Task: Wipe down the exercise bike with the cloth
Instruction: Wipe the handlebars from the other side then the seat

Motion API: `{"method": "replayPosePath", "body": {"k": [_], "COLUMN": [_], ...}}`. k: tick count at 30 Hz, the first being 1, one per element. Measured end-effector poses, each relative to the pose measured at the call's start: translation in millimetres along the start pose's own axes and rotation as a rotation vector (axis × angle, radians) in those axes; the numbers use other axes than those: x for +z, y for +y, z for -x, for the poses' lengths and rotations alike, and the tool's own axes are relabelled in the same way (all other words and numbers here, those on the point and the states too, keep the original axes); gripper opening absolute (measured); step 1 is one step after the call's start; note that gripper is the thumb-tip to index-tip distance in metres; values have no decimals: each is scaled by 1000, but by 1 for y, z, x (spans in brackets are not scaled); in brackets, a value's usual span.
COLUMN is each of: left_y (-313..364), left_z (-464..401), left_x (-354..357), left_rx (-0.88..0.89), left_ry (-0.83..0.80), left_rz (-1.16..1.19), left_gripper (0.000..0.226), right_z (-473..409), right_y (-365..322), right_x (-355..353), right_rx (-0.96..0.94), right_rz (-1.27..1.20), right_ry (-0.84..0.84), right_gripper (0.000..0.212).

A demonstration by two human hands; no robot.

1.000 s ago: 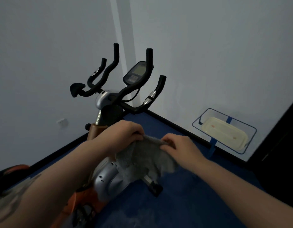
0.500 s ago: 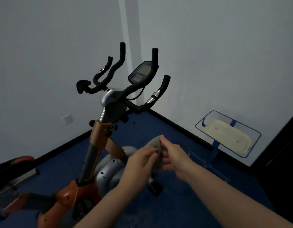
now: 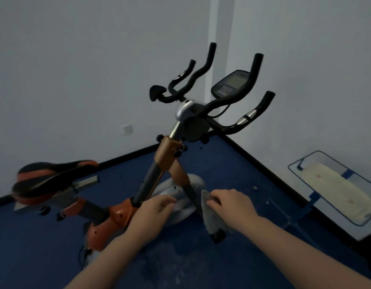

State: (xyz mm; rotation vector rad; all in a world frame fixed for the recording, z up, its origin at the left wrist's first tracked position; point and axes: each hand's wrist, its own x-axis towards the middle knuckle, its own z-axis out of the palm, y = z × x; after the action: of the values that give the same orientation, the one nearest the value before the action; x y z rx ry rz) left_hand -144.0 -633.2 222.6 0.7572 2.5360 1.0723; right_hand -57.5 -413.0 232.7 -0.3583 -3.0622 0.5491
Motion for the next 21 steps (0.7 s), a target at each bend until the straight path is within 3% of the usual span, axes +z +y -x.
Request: {"method": "replayPosePath", "body": {"k": [8,17,21], "left_y": [-113,-208,-247], "left_z": [25,55,60], "left_x": [-50,-155,-188], "left_rx": [-306,-382,-384], "left_ry": [69,80,59], "left_rz": [-96,-126,-127], "left_gripper": [18,21,24], "right_z": [-27,-71,-91], "right_y": [-78,-215,-272], "right_x": [53,124,151], "right_rx": [-200,-324,-308], "right_rz": [316,359,254], "right_ry": [-173,-202,-209], "right_gripper": [19,16,22]}}
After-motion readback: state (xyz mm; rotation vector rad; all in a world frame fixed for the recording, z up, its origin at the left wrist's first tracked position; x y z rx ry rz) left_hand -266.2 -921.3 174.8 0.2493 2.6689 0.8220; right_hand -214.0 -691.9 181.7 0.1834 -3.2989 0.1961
